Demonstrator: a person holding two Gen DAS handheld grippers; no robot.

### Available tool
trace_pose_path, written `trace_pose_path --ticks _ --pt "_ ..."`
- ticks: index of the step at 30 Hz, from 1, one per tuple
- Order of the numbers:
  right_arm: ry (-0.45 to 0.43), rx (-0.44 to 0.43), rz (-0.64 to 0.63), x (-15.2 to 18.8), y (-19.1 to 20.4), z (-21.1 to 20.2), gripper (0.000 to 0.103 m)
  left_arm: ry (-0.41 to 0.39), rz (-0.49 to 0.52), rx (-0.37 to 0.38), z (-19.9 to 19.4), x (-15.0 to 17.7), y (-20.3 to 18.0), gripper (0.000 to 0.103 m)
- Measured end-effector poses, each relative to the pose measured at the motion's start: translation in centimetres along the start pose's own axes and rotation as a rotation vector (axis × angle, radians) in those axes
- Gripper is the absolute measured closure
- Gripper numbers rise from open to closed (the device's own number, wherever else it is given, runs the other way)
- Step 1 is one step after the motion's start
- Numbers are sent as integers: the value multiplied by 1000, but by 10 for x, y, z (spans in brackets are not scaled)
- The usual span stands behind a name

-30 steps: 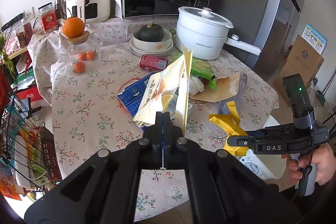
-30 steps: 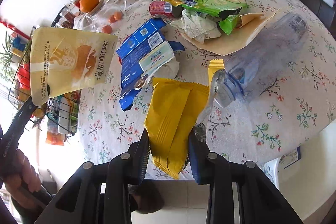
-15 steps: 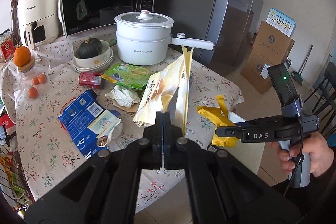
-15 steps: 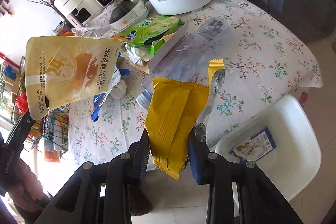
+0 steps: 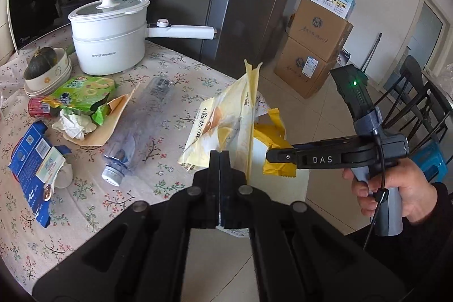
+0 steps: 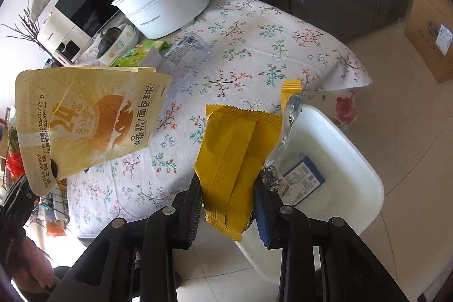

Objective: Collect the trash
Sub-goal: 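Carry both wrappers over the white bin and open both tools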

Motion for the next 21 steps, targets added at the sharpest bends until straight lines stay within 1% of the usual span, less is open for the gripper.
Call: trace_pose_path --ticks 4,9,14,18,20,21 --pt "5 30 37 9 -33 -4 69 61 32 31 23 11 -24 103" --pt "17 59 77 20 -65 -6 69 141 55 54 51 29 -43 103" --pt "25 72 97 27 -83 -8 69 204 71 60 75 42 -55 103" --pt "34 80 100 30 -87 -7 69 228 90 42 88 47 -57 102" --pt "37 82 100 31 -88 -7 69 244 89 20 92 48 -53 93" --pt "38 82 100 31 -88 -7 69 245 85 9 92 48 -51 79"
Point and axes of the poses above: each gripper's, at about its wrist camera, not at the fingertips, and z roughly the way its jaws point, y to its left, x to its underside, the point moved 8 cm from there along z, roughly the way its jaws point, and after that the axes turned 2 degrees about y, right-handed, at the moved point
